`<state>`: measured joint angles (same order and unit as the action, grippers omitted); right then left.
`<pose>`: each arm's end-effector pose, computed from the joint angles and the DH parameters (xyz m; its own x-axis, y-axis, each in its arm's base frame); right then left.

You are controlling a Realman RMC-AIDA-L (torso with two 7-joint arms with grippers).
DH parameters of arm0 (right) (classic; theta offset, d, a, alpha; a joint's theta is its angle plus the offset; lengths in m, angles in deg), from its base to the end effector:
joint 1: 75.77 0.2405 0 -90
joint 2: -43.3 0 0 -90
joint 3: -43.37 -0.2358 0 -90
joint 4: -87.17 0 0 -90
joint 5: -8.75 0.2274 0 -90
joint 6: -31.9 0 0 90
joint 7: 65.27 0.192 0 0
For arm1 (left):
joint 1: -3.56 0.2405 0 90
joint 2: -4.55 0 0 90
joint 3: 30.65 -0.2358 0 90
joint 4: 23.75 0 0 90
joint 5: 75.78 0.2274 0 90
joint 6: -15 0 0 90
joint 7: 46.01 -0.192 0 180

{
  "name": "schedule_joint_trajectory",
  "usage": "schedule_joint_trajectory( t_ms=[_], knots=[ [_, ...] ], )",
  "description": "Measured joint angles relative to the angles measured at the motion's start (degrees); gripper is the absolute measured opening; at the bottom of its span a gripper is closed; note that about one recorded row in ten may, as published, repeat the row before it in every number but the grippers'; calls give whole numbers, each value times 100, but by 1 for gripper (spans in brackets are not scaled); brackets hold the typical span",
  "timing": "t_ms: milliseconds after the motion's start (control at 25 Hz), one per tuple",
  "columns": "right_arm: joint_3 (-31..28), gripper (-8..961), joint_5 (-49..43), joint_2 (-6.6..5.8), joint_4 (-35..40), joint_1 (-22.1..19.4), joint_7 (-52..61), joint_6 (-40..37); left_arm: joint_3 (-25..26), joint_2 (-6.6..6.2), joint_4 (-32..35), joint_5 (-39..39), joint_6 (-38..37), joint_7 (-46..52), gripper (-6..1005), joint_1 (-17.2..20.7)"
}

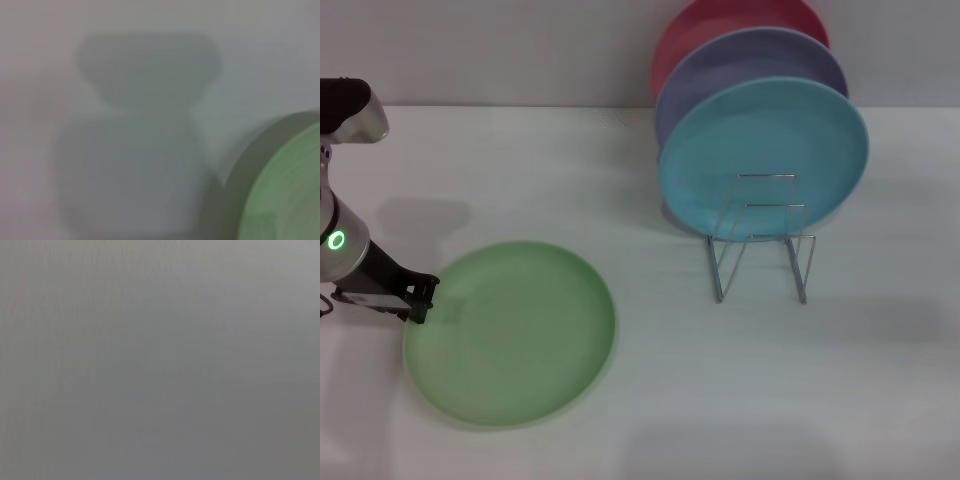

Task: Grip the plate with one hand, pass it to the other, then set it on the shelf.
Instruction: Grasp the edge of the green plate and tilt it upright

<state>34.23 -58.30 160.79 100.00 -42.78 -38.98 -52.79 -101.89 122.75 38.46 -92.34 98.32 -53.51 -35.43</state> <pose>0.3168 0.3888 0.1651 0.5663 0.5247 -0.6356 -0.7865 0.1134 -0.6071 -0.2573 0.3961 -0.0093 0.2748 0.9609 0.0343 0.7339 -0.1866 -0.6531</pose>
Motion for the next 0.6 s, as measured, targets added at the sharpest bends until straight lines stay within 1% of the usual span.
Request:
schedule_joint_trajectory(
  t_ms=[360,600],
  knots=[
    [0,726,0,2,-13,-32,6,-5,81,-6,79,-130,-15,-121,49,77],
    [0,726,0,2,-38,-35,8,-5,494,-17,140,-394,49,-521,40,154]
  ],
)
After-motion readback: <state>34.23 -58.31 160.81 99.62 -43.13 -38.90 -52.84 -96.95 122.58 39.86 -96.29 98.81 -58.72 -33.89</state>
